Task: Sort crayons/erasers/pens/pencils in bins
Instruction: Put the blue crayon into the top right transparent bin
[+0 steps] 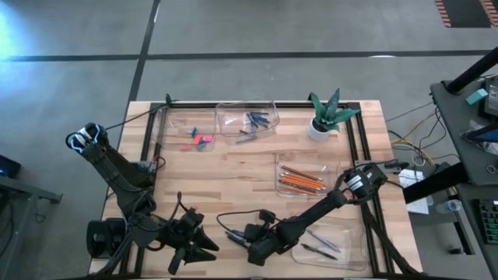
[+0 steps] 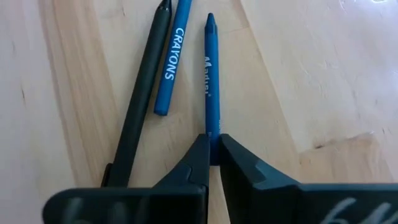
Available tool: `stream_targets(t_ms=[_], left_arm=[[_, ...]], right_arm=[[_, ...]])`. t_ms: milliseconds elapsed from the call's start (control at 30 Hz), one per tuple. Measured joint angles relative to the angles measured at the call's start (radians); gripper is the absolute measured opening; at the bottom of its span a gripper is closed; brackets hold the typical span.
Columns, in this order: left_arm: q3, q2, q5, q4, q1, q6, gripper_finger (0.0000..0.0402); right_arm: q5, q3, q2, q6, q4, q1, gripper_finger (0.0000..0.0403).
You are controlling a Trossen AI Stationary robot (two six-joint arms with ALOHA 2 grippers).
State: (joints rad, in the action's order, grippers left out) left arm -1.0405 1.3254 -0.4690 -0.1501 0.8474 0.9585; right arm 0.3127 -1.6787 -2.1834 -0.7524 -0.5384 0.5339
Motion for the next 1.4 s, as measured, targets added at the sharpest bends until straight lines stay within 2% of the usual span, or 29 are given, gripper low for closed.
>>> stream_targets(t_ms=[533, 967, 1200, 1400], left_arm=[[0.0, -0.017, 0.001, 0.0, 0.0, -0.006, 0.0141], [-0.003, -0.06, 0.003, -0.006, 0.0, -0.093, 0.0141], [-0.004, -0.083, -0.004, -0.016, -0.002, -0.138, 0.0141], [-0.005, -0.098, -0.034, -0.075, -0.004, -0.226, 0.0141]], right_arm=[[0.002, -0.017, 0.055, 0.0, -0.031, -0.009, 0.0009], [0.105, -0.018, 0.183, 0.011, -0.257, -0.066, 0.0009], [0.16, -0.018, 0.281, 0.114, -0.368, -0.155, 0.0009], [0.181, -0.013, 0.349, 0.291, -0.409, -0.305, 0.0009]])
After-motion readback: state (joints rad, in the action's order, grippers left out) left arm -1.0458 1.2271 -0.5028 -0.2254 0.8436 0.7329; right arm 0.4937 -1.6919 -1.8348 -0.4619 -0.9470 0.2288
